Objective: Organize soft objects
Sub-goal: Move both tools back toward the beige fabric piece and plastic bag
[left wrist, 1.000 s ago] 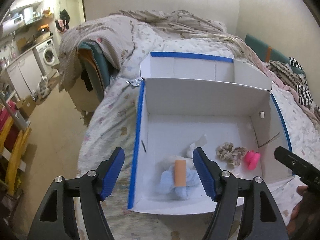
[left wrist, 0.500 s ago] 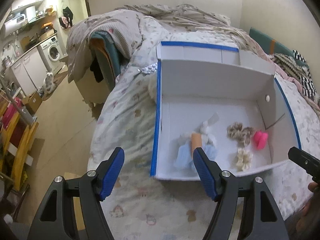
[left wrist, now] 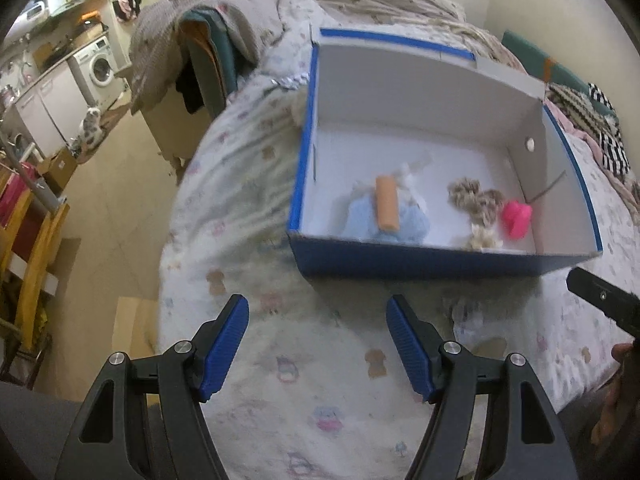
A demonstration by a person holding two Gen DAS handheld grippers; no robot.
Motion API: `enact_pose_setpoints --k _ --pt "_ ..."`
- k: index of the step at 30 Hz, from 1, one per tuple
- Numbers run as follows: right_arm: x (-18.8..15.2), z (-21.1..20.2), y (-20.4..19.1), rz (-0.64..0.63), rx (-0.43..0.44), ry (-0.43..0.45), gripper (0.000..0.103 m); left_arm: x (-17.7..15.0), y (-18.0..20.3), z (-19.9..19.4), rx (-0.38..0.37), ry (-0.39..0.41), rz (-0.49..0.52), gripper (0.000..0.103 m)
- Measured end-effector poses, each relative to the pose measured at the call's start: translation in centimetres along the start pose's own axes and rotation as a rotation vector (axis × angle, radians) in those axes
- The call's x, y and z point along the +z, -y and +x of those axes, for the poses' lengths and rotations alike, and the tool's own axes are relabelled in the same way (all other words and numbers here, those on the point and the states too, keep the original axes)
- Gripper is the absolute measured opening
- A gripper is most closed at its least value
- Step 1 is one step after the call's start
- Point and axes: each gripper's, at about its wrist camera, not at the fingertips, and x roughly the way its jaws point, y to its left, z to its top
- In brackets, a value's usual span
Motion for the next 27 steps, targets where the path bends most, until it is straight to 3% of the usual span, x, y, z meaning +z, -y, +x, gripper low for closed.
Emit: enact_pose_setpoints --k 13,21,27 --pt "-1.1 -0.3 1.7 0.04 0.029 -0.054 0.103 -1.2 3.8 2.1 -0.067 -0.1 0.007 0.069" --pt "-0.9 0.0 3.9 0.088 -0.036 -0.065 0.103 -2.7 7.6 4.2 -0.155 -0.176 0.118 0.069" --pt "-0.3 0.8 4.7 0.129 -0.019 -0.082 0.103 -4.2 9.6 5.5 -0.236 -0.255 0.177 0.069"
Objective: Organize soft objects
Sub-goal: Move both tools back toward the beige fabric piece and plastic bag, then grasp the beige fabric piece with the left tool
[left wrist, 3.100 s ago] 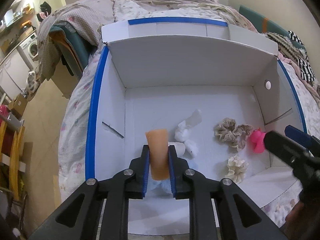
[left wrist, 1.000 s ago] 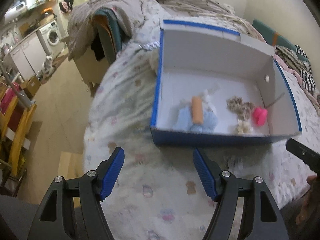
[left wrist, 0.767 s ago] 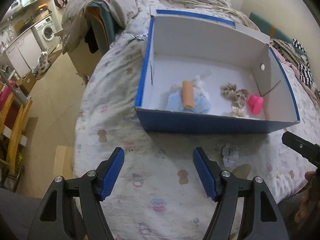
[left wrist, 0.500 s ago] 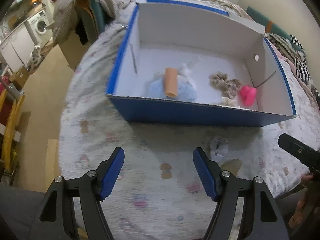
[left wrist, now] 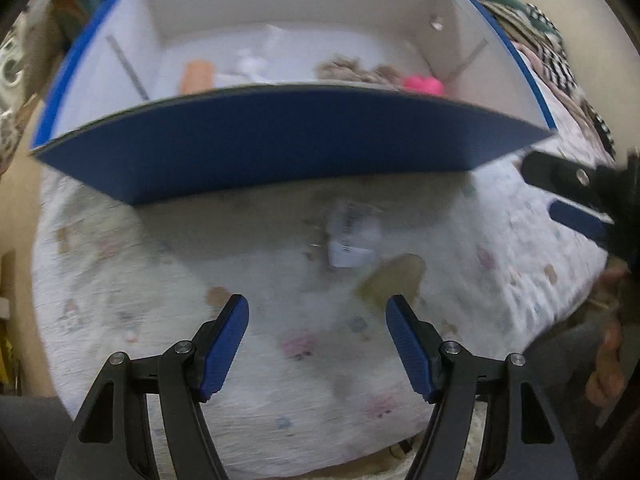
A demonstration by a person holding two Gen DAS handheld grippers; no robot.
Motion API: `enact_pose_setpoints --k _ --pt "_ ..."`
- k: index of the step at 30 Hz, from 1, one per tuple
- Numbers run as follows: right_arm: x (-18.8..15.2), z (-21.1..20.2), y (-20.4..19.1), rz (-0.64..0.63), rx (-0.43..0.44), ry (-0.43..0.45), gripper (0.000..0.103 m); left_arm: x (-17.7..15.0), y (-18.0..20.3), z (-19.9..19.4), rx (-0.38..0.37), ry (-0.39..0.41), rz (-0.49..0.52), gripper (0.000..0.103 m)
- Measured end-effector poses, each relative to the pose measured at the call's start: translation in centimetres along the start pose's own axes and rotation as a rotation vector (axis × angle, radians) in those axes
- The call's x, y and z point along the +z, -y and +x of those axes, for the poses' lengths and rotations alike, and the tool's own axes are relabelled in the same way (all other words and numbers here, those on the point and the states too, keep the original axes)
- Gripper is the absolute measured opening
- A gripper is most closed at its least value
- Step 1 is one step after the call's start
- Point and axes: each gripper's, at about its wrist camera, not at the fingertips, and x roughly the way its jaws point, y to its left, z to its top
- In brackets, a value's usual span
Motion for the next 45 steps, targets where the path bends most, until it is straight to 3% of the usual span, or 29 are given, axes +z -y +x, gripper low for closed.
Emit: enact_pose_setpoints --k 5,8,10,12,14,16,18,20,26,32,39,45 --pt "0.1 0.8 -0.2 -0.012 0.001 -0.017 0.103 0.5 2.4 1.7 -0.052 -0.029 0.05 0.068" --pt "0.1 1.3 0.1 -0.009 -0.014 -0.027 0.103 1.0 3.8 3.2 -0.087 -0.069 0.061 0.05" --pt "0.0 1.7 0.5 0.001 -0.023 -0.038 0.103 1.1 4.6 4.6 -0.104 -0.109 0.065 0.048" --pt "0.0 1.8 0.9 0.015 -0.024 -0.044 0.103 1.2 5.0 5.8 -0.076 -0.132 0.057 0.046" --pt "-0.1 1.8 1.1 0.025 -0.015 -0.048 0.103 1.3 5.0 6.0 -0.062 -0.118 0.051 0.036" --pt "-0.1 1.7 1.1 0.025 -0.016 -0.046 0.103 1.6 5.1 6.1 -0.057 -0.11 0.056 0.019" --pt "-0.1 1.8 1.0 0.018 -0.021 -0.048 0.103 1.8 5.0 6.2 -0.104 -0.123 0.06 0.013" --pt "-0.1 2.0 0.8 0.014 -0.023 -0.054 0.103 1.9 4.6 5.9 -0.129 -0.131 0.055 0.012" --pt "-0.3 2.3 0.4 -0.008 -0.032 -0.064 0.103 1.2 3.7 4.1 -0.098 -0.124 0.049 0.012" --pt "-0.7 3.4 -1.0 -0.054 -0.017 -0.102 0.103 -0.1 -0.2 1.1 0.001 -0.079 -0.047 0.012" --pt "-1.5 6.2 -6.5 -0.215 -0.029 -0.154 0.103 -0.5 -6.2 -2.8 0.136 0.053 -0.204 0.012" --pt "-2.3 10.5 -10.9 -0.338 -0.092 -0.24 0.103 -0.7 -10.0 -4.8 0.204 0.096 -0.282 0.012"
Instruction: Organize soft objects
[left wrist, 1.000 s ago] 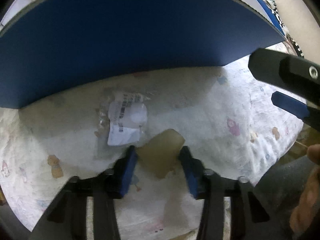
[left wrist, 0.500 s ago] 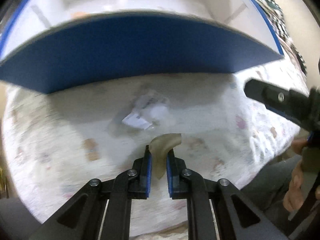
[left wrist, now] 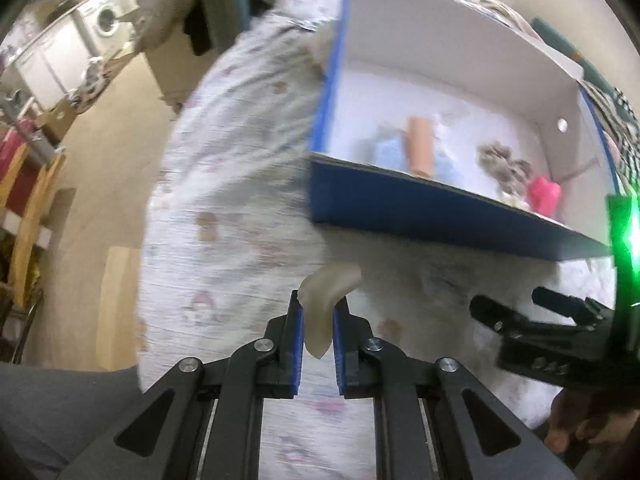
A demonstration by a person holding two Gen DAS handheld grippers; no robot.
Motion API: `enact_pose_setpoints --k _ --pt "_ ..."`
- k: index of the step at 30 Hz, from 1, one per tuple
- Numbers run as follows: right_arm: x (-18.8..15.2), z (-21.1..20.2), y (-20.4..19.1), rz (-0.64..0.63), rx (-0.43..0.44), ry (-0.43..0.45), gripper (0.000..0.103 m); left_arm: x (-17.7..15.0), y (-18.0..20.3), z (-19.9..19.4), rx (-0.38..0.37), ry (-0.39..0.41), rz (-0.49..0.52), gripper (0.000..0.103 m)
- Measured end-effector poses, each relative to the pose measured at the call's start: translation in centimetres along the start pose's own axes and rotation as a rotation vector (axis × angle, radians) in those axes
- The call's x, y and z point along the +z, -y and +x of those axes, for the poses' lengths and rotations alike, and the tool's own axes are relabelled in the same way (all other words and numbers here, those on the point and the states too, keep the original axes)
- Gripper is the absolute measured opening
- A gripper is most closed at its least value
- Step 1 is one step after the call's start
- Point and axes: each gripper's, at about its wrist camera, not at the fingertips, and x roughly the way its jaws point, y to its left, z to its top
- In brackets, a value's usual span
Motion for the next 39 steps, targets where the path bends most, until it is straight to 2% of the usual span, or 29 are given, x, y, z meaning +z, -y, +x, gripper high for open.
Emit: enact_pose_setpoints --k 4,8,10,11,12,13,15,18,27,35,36,37,38,39 --pt "0.4 2.0 -1.0 -0.027 -0.034 -0.051 0.103 0.9 -1.4 -0.2 0.005 0.005 -0.034 0.012" --pt "0.4 2.5 -1.1 -0.028 -0.042 -0.046 0.103 1.2 -1.1 -0.1 -0.009 0.006 -0.033 0.012" --pt "0.3 2.4 -1.1 -0.041 -0.021 -0.042 0.081 1.2 -0.4 -0.1 -0.011 0.007 -0.02 0.012" --pt "0.2 2.4 -1.1 -0.045 0.0 -0.041 0.076 1.2 0.0 0.0 -0.012 0.008 -0.013 0.012" --pt "0.0 2.2 -1.1 -0.051 0.008 -0.038 0.061 1.2 0.4 0.0 -0.015 0.008 -0.004 0.012" --pt "-0.1 1.9 -0.9 -0.058 0.009 -0.035 0.037 1.2 0.7 0.1 -0.016 0.008 0.002 0.012" --pt "-0.5 2.1 -0.8 -0.072 -0.016 -0.043 0.014 1.1 1.0 0.2 -0.016 0.009 0.015 0.012" --pt "-0.9 1.8 -0.2 -0.07 0.022 -0.037 0.001 1.0 1.4 0.4 -0.007 0.012 0.027 0.012" --pt "-2.0 -1.3 2.5 -0.011 0.174 0.041 0.001 0.9 0.2 0.4 0.004 0.027 0.003 0.012" --pt "-2.3 -4.2 4.9 0.073 0.224 0.11 0.002 0.7 -0.5 -0.2 0.002 0.039 -0.021 0.012" --pt "-2.2 -4.1 4.7 0.084 0.246 0.11 0.009 0.7 -0.6 -0.3 0.001 0.038 -0.028 0.012" --pt "-1.9 -4.0 4.4 0.09 0.259 0.112 0.03 0.6 -0.6 -0.3 0.0 0.037 -0.031 0.012" --pt "-1.6 -3.6 3.5 0.087 0.247 0.117 0.047 0.6 -0.6 -0.3 -0.002 0.037 -0.032 0.012" --pt "-1.3 -3.3 2.8 0.075 0.232 0.121 0.08 0.7 -0.5 -0.3 -0.004 0.037 -0.031 0.012"
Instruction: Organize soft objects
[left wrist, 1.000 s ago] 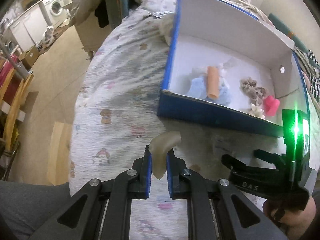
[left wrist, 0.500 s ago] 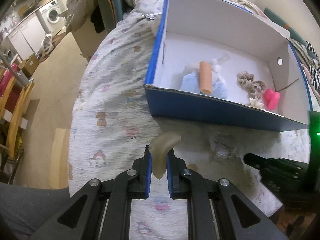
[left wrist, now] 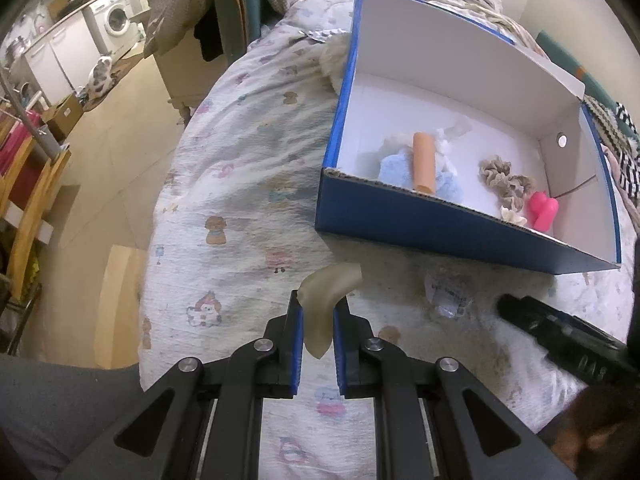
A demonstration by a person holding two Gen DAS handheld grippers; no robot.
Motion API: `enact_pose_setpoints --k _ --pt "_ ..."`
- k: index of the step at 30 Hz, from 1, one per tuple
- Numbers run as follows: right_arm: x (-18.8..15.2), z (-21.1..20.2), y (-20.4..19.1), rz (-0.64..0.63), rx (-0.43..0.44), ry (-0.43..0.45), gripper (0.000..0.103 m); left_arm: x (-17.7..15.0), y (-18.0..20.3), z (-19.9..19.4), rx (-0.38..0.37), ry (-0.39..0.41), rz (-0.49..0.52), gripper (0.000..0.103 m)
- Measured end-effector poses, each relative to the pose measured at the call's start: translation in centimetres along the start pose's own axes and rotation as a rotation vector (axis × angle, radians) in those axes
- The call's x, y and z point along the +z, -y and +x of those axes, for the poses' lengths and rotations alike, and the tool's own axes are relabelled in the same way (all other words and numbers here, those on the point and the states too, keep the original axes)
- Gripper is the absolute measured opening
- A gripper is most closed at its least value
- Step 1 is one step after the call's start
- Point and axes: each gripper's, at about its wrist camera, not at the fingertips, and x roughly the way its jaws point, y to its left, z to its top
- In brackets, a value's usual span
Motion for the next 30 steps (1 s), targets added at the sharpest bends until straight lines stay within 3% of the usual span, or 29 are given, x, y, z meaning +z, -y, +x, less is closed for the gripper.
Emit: enact_pose_setpoints --k 5,11,14,16,17,24,30 --pt "0.5 3.5 -3.7 -0.107 -0.07 -0.01 0.083 0.6 -0.3 -0.1 0.006 0.014 -0.012 0.012" --pt "-0.4 7.0 -5.3 -0.179 -0.189 0.004 0.076 0.7 -1.7 0.0 0.019 0.012 -0.05 0.012" --pt "-0.6 7.0 -5.5 -0.214 -0.229 0.021 0.053 0.7 -2.0 0.2 0.02 0.002 -0.06 0.012" --pt "-0.3 6.4 -5.3 -0.211 -0.224 0.022 0.034 0.8 -1.7 0.4 0.02 -0.002 -0.059 0.012" --pt "-0.3 6.2 -5.1 -0.206 -0.216 0.019 0.032 0.8 -1.5 0.5 0.02 -0.002 -0.055 0.012" --pt "-1.1 4.4 -4.7 -0.236 -0.182 0.013 0.028 0.8 0.0 0.5 0.037 0.017 -0.005 0.012" --pt "-3.4 -0.2 -4.1 -0.168 -0.114 0.012 0.028 0.4 -0.7 -0.2 0.047 0.034 -0.006 0.012"
